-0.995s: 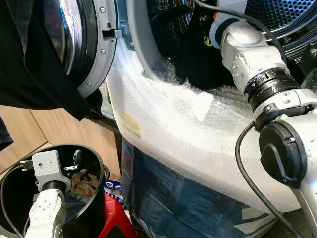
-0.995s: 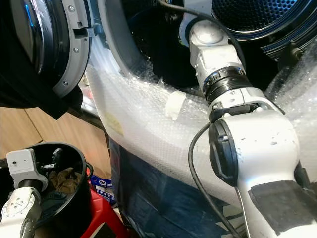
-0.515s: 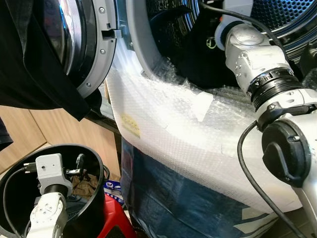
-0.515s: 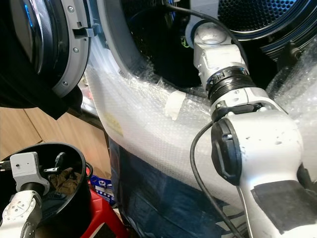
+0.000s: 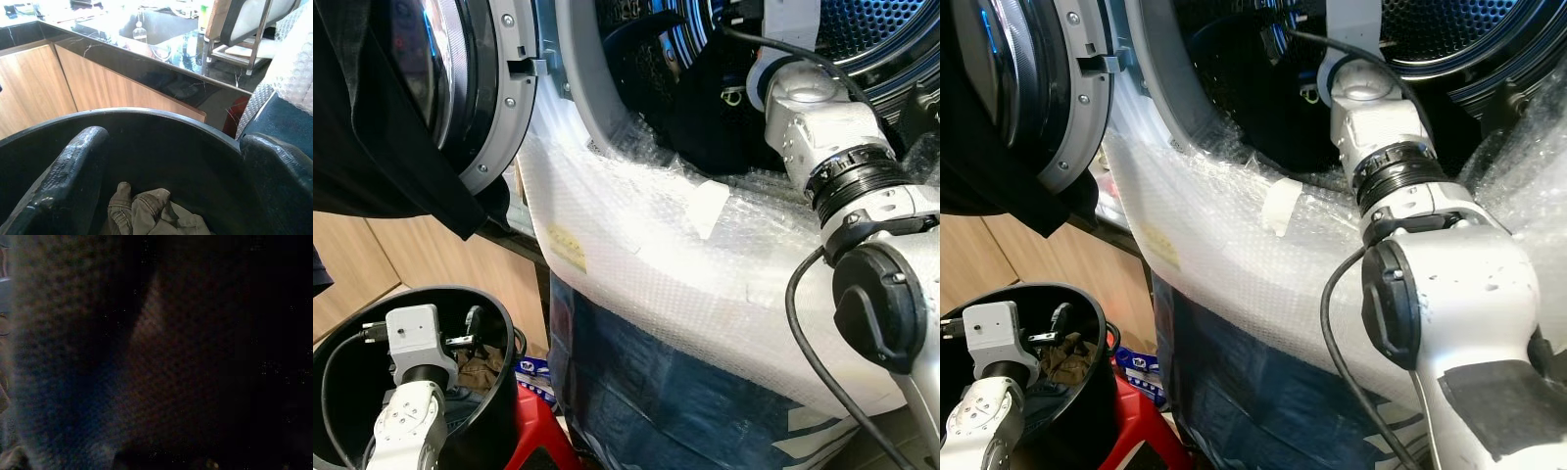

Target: Clothes washing

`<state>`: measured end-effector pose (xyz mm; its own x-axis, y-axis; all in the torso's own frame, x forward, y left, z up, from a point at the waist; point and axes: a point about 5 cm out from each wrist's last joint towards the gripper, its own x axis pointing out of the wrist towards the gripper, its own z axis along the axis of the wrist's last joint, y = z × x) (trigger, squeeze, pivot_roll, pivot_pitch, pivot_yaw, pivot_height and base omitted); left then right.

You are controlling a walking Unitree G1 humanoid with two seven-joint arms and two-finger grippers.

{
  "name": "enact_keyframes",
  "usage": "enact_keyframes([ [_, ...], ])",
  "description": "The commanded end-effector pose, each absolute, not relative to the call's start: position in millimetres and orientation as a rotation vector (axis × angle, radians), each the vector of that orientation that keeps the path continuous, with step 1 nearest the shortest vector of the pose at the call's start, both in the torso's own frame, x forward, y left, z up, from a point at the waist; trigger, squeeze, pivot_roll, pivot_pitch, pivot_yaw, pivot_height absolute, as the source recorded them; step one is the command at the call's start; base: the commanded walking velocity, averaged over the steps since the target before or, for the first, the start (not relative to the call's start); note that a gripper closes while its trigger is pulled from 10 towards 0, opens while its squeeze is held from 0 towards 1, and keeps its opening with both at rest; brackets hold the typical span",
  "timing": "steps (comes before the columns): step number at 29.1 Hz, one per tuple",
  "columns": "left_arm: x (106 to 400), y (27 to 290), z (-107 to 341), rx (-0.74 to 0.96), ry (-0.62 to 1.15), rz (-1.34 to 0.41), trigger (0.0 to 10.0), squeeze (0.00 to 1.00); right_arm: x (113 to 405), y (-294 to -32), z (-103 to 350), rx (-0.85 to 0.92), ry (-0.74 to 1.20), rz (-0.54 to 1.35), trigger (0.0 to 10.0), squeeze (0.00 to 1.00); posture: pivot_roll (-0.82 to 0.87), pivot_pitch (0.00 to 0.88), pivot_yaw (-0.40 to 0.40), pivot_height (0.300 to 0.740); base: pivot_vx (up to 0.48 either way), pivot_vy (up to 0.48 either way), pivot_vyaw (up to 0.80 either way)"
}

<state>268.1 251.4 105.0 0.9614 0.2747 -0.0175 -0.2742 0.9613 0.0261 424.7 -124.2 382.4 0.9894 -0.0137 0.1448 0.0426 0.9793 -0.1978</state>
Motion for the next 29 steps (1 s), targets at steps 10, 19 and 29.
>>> enact_keyframes([
  [10,271,252,110,0.043,0.016,0.251,10.0,0.00,425,-129,379,-0.175,-0.123,-0.038,10.0,0.00,0.07,0.000,-0.027,0.740,0.000,0.000,0.00],
  [19,278,251,113,0.042,0.019,0.243,10.0,0.00,424,-134,387,-0.028,-0.153,-0.008,10.0,0.00,0.06,0.000,-0.033,0.740,0.000,0.000,0.00],
  [29,277,252,112,0.049,0.021,0.242,10.0,0.00,424,-139,389,0.015,-0.154,-0.035,10.0,0.00,0.05,0.000,-0.036,0.740,0.000,0.000,0.00],
])
